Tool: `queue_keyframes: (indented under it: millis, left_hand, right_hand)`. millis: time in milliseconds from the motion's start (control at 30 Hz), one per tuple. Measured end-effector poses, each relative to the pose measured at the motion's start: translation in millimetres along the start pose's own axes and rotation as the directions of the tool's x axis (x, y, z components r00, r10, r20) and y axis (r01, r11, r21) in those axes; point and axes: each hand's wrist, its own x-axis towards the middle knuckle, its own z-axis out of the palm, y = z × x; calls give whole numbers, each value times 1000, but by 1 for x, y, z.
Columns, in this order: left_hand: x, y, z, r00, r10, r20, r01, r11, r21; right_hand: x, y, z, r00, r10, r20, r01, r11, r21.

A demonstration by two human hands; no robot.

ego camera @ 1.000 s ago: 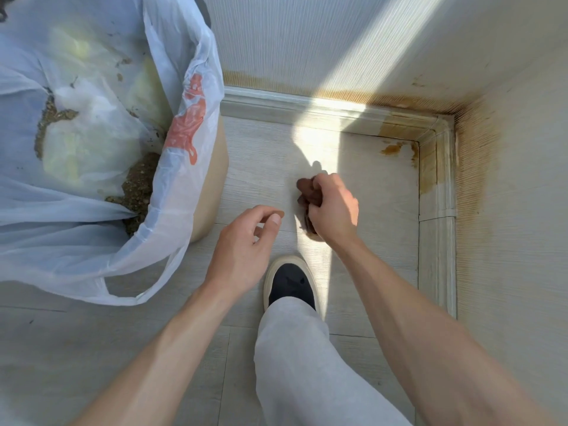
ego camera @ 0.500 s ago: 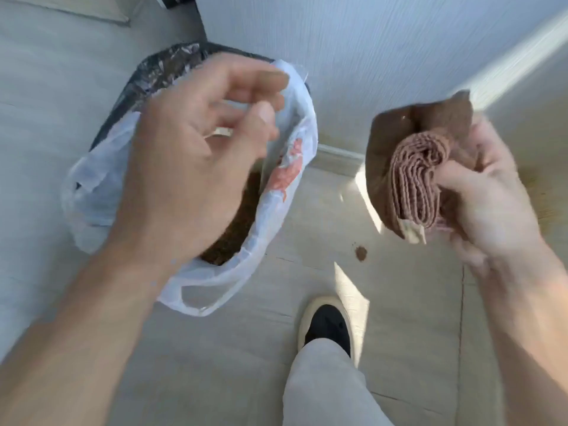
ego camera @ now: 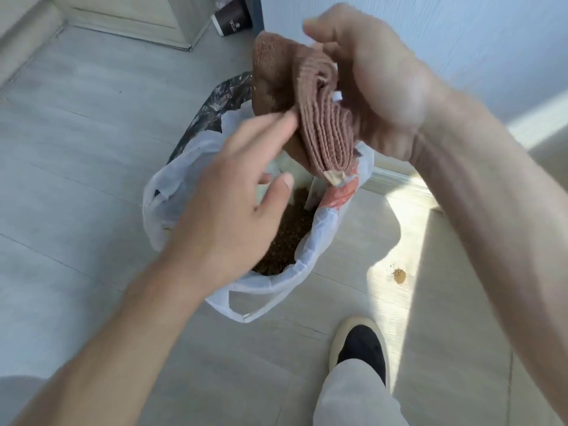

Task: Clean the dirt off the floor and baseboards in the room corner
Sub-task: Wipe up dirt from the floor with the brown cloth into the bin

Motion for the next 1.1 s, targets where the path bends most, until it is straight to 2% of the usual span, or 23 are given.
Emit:
queue_keyframes:
  millis: [67,100,167,233,267,333,400,467,500,533,567,600,667,700,733,800,867,933,1033,1067,1100]
  left_hand:
    - [-5,2,5,999,3,38,-5,999,50]
    - [-7,3,4,1000,-2,25,0,996,86]
    - [-7,3,-3,995,-38,-92,52,986,161]
    - [0,8,-8,970,-63,-234,109,976,188]
    - [4,11,-8,969,-53,-242,100,978,183]
    - [11,17,-1,994,-63,-88,81,971,225]
    - [8,12,5,975,-200,101,151,920,362]
    - [7,9,0,929,-369,43,312,838,448]
    - [10,11,-3,930,-366,-37,342,822,456]
    - [12,14,-4,948,-300,-109,317,850,420]
    - [15,18,-3,964,-237,-117,265,884,385]
    - [17,19,1,974,-215,-67,224,893,390]
    - [15,13,9,940,-331,87,262,860,438]
    - [12,8,9,904,-414,104,326,827,458]
    - [12,5,8,893,-444,66,368,807,461]
    - [12,10,4,956,-285,-74,292,881,372]
    - [11,25,7,989,-139,-47,146,928,343]
    - [2,22,10,993,-122,-2,116,938,326]
    - [3,21,1,969,-112,-221,162,962,221]
    - [8,27,0,973,-68,-220,120,964,236]
    - [10,29,2,988,-34,-149,77,953,293]
  right_hand:
    - [3,2,5,1000,0,-6,0,1000,-15]
    - [6,3,6,998,-31,-53,29,998,-49]
    - [8,6,6,989,-71,-127,59,994,-93]
    - [10,8,4,987,-77,-144,60,991,-118]
    - [10,9,4,986,-87,-145,68,989,-131]
    - [9,9,4,982,-113,-154,88,983,-160]
    - [10,10,1,975,-125,-183,81,970,-230]
    - [9,13,-4,972,-107,-207,46,959,-279]
    - [9,15,-4,970,-107,-218,47,963,-264]
    - [9,18,-4,968,-114,-222,61,971,-231]
    - [10,19,-2,967,-121,-223,78,978,-194]
    - [12,20,-3,967,-125,-223,90,983,-161]
    - [13,21,-1,962,-116,-248,92,990,-105]
    - [11,21,0,959,-103,-263,82,992,-93]
    - [11,23,-2,956,-93,-279,71,994,-86]
    - [12,27,-2,948,-100,-303,103,995,-6]
    - [14,29,1,946,-97,-310,130,988,84]
    - [14,28,5,951,-102,-290,134,987,92]
    - [14,29,8,952,-103,-288,139,984,107]
    - [15,27,10,950,-120,-287,158,981,114]
    - [15,26,12,948,-136,-288,173,979,106]
